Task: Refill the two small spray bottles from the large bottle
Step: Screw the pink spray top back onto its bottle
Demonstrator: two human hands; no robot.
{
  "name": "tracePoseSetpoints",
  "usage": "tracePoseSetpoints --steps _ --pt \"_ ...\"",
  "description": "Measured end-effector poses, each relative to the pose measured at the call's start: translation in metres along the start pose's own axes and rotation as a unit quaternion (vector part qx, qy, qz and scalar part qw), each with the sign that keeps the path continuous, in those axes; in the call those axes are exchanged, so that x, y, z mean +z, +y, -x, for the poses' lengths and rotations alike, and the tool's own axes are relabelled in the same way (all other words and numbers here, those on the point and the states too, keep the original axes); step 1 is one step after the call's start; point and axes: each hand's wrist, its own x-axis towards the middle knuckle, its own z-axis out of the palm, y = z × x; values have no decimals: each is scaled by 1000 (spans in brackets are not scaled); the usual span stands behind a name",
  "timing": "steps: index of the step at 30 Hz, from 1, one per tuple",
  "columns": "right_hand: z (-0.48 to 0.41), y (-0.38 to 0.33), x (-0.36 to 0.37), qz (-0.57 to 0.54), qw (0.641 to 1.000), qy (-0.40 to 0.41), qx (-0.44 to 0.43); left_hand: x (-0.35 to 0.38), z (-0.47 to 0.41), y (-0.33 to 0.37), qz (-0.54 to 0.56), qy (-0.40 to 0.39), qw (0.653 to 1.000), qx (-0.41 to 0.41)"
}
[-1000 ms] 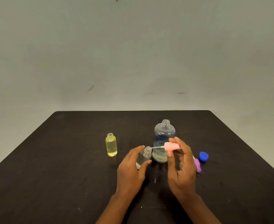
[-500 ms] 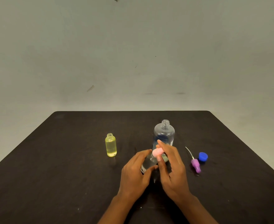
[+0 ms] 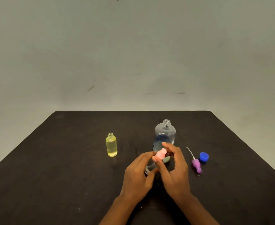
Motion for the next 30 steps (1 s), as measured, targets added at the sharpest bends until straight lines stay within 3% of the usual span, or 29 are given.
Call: tracePoseSetpoints --steps 11,18,30 --pt "-2 -3 -7 -63 996 -64 16 0 -1 1 23 25 999 -21" --pt "0 2 -2 -45 998 -18 45 1 -1 2 8 10 1000 -5" --pt "-1 -1 -4 -47 998 -32 40 1 0 -1 20 24 999 -19"
